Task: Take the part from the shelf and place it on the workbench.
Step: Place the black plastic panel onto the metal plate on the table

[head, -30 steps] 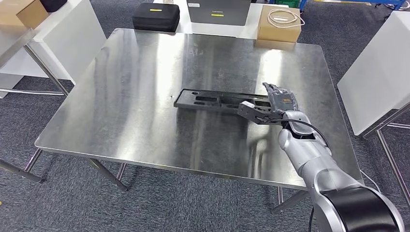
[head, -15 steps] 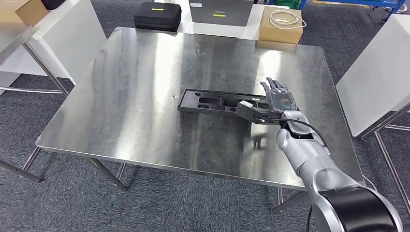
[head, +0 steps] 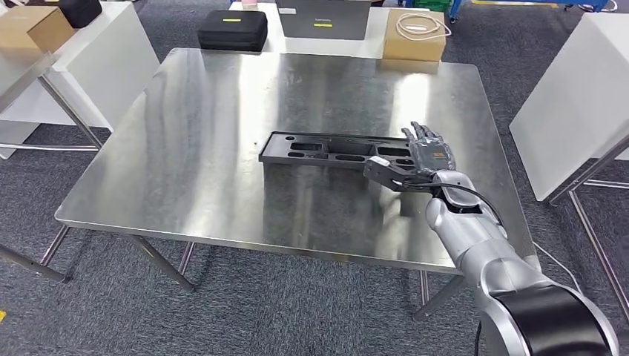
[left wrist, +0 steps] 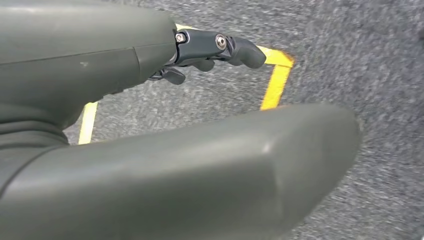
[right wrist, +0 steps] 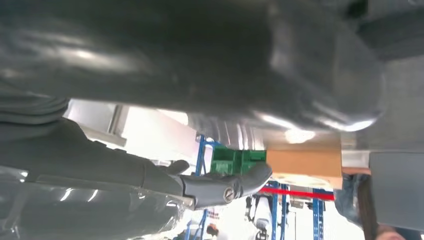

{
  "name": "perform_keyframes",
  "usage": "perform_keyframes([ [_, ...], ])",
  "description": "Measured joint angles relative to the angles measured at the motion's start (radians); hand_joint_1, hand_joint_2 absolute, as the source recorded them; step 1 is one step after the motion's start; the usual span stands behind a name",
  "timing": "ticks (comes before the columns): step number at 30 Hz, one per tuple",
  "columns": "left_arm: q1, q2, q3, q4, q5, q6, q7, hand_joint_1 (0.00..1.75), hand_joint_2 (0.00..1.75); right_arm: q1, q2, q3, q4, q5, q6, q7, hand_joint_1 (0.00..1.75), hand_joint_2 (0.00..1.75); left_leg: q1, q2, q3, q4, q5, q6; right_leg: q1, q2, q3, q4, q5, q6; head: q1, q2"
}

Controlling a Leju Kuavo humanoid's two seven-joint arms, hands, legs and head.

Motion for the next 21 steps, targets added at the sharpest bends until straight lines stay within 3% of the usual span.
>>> perform_keyframes([
  [2,0.000,0.000,0.000,0.000,0.000,0.000,0.001,0.00,0.00,0.001,0.000,0.000,0.001,0.001,0.000,0.001,0.00,0.00,0.009,0.004,-0.041,0.142,-0.083,-0.013,0.001,-0.001,-0.019,0.001,0.014,-0.001,-0.002,0.000],
  [3,0.000,0.000,0.000,0.000,0.000,0.001,0.001,0.00,0.00,0.002,-0.001,0.000,0.002,0.001,0.000,0.002,0.00,0.00,0.013,0.005,-0.040,0.174,-0.099,-0.016,0.002,-0.001,-0.028,0.002,0.021,0.002,-0.001,0.000],
  [4,0.000,0.000,0.000,0.000,-0.001,0.002,0.001,0.00,0.00,0.002,-0.001,0.000,0.003,0.002,0.000,0.003,0.00,0.00,0.016,0.006,-0.017,0.161,-0.096,-0.017,0.002,-0.002,-0.036,0.002,0.027,0.004,-0.002,0.000],
  [7,-0.002,0.000,0.000,0.000,-0.006,0.004,0.001,0.00,0.00,0.000,-0.002,0.000,0.004,0.004,-0.001,0.014,0.00,0.00,0.017,0.007,0.140,-0.047,-0.044,-0.010,0.003,-0.002,-0.050,0.003,0.043,0.017,-0.002,0.000],
  [8,-0.003,-0.001,0.000,0.000,-0.008,0.005,0.001,0.00,0.00,-0.002,-0.003,0.000,0.004,0.004,-0.002,0.019,0.00,0.00,0.014,0.006,0.177,-0.101,-0.034,-0.005,0.004,-0.003,-0.052,0.003,0.048,0.023,0.000,0.000],
  [9,-0.004,-0.001,0.000,0.001,-0.011,0.006,0.001,0.00,0.00,-0.003,-0.004,0.000,0.004,0.004,-0.002,0.024,0.00,0.00,0.011,0.006,0.193,-0.128,-0.031,0.000,0.006,-0.004,-0.054,0.003,0.053,0.030,0.000,0.000],
  [11,-0.004,-0.001,-0.001,0.001,-0.016,0.006,0.001,0.00,0.00,-0.005,-0.008,-0.001,0.004,0.004,-0.001,0.035,0.00,0.00,0.004,0.006,0.187,-0.133,-0.020,0.014,0.007,-0.005,-0.057,-0.001,0.065,0.046,0.003,0.000],
  [13,-0.006,-0.003,-0.005,0.001,-0.021,0.006,0.001,0.00,0.00,-0.005,-0.016,-0.001,0.006,0.004,-0.001,0.044,0.00,0.00,0.004,0.010,0.175,-0.140,0.002,0.032,0.008,-0.004,-0.072,0.018,0.047,0.051,0.003,0.000],
  [14,-0.007,-0.004,-0.007,0.001,-0.023,0.006,0.001,0.00,0.00,-0.005,-0.022,-0.002,0.007,0.004,-0.002,0.046,0.00,0.00,0.004,0.012,0.165,-0.145,0.015,0.042,0.009,-0.003,-0.088,0.054,0.016,0.047,0.005,0.000],
  [16,-0.008,-0.005,-0.011,0.002,-0.025,0.006,0.002,0.00,0.00,-0.003,-0.032,-0.002,0.009,0.004,-0.002,0.047,0.00,0.00,0.002,0.013,0.138,-0.144,0.037,0.054,0.008,-0.003,-0.136,0.187,-0.074,0.034,0.009,0.000],
  [17,-0.008,-0.005,-0.012,0.002,-0.026,0.006,0.002,0.00,0.00,0.000,-0.036,-0.002,0.010,0.004,-0.003,0.047,0.00,0.00,0.000,0.013,0.123,-0.144,0.048,0.056,0.008,-0.003,-0.154,0.256,-0.108,0.033,0.010,0.000],
  [18,-0.007,-0.005,-0.014,0.002,-0.027,0.006,0.002,0.00,0.00,0.003,-0.039,-0.002,0.012,0.004,-0.003,0.047,0.00,0.00,-0.002,0.013,0.108,-0.143,0.060,0.057,0.008,-0.003,-0.158,0.301,-0.123,0.038,0.010,0.000],
  [19,-0.007,-0.006,-0.016,0.002,-0.028,0.006,0.002,0.00,0.00,0.006,-0.042,-0.002,0.013,0.004,-0.003,0.047,0.00,0.00,-0.003,0.013,0.094,-0.143,0.070,0.056,0.008,-0.003,-0.143,0.306,-0.119,0.046,0.010,0.000],
  [21,-0.007,-0.008,-0.018,0.003,-0.030,0.006,0.003,0.00,0.00,0.009,-0.046,-0.003,0.013,0.005,-0.004,0.051,0.00,0.00,-0.006,0.013,0.070,-0.142,0.090,0.052,0.009,-0.003,-0.060,0.214,-0.085,0.061,0.011,0.000],
])
